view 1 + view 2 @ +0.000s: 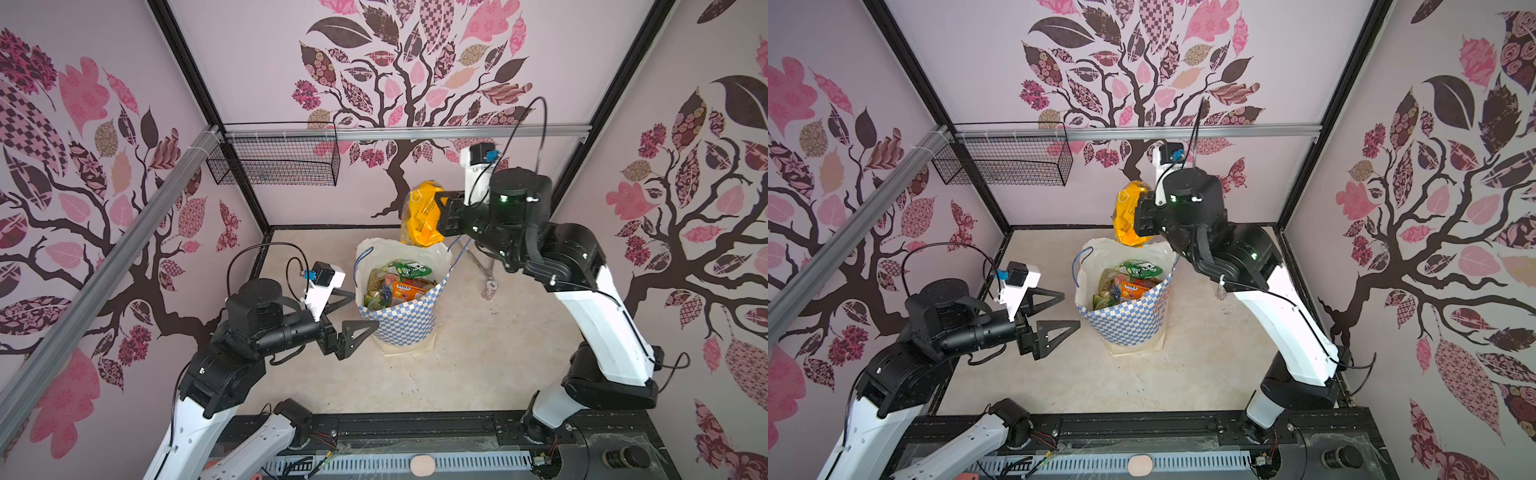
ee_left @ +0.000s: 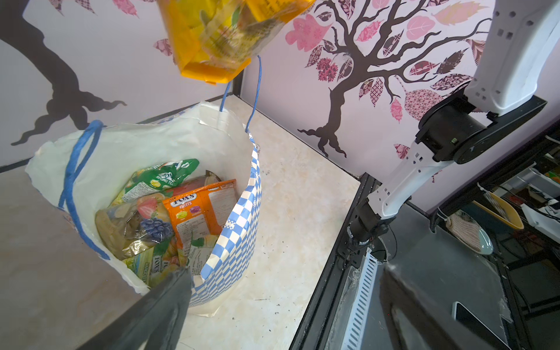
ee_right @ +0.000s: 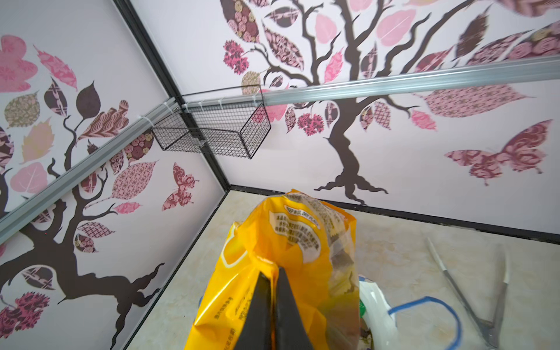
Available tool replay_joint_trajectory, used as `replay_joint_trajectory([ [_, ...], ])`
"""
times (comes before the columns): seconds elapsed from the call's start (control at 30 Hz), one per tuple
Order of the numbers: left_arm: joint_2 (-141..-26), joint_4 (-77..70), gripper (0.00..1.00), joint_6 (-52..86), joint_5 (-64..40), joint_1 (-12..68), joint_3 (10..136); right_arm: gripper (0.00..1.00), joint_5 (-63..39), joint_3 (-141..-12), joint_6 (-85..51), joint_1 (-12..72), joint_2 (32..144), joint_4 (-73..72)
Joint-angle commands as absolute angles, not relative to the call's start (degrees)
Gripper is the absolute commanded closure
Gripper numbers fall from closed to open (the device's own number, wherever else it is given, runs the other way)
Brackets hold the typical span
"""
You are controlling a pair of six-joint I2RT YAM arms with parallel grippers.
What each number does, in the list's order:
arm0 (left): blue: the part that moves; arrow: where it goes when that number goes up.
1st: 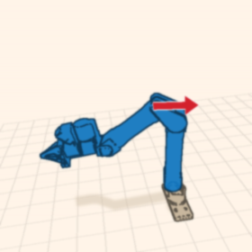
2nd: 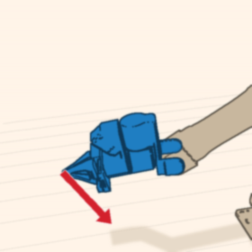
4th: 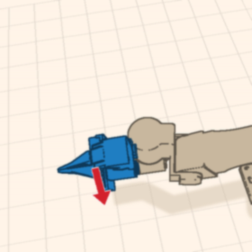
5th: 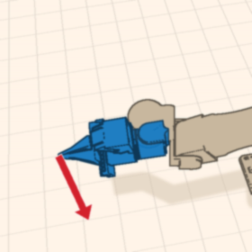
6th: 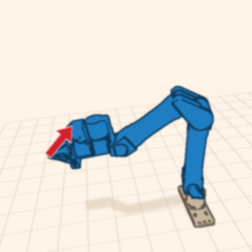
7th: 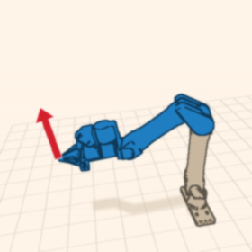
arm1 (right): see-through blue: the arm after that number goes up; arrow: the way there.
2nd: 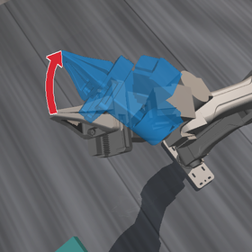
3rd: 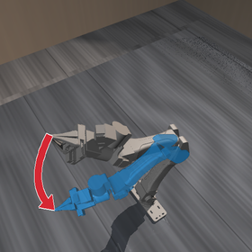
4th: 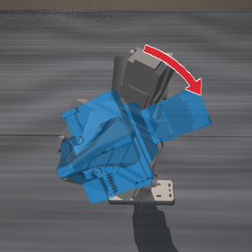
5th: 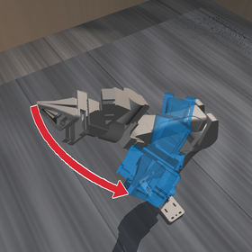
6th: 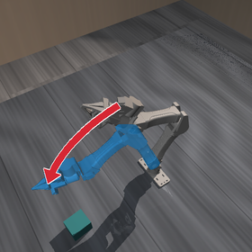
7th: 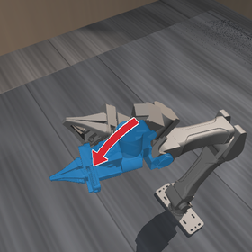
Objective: Take the snacks out of the paper bag
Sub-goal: Pick up the snack from the paper bag, then place the snack at the middle-right of the table.
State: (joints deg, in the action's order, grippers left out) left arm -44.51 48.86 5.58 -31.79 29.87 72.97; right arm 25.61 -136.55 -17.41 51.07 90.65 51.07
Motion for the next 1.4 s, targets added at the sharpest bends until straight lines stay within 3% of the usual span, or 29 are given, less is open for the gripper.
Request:
replay_joint_trajectory([
  [0.0,-45.5,47.1,0.02,4.6,-33.5,30.8,74.3,1.0,33.4,-136.6,-16.2,51.1,82.6,49.4],
  [0.17,-47.7,47.7,0.03,3.6,-29.1,35.2,75.8,1.0,41.5,-126.9,-16.9,51.1,73.1,49.7],
  [0.5,-56.7,53.0,0.02,-2.9,-3.9,58.9,80.3,1.0,55.4,-100.0,-25.0,51.1,55.9,54.6],
  [0.77,-61.0,51.3,0.02,-3.6,-3.5,61.3,81.5,1.0,58.3,-80.4,-33.8,50.9,49.3,59.7],
  [0.9,-61.4,51.9,0.02,-4.1,-2.0,61.9,81.6,1.0,55.4,-73.5,-34.1,48.2,49.7,59.6],
  [1.17,-59.7,53.1,0.02,-3.3,1.5,62.9,80.5,1.0,33.5,-56.6,-27.8,28.3,51.3,48.7],
  [1.37,-58.5,52.7,0.01,-3.0,2.6,62.9,79.2,1.0,30.9,-50.0,-28.7,27.7,57.5,43.1],
])
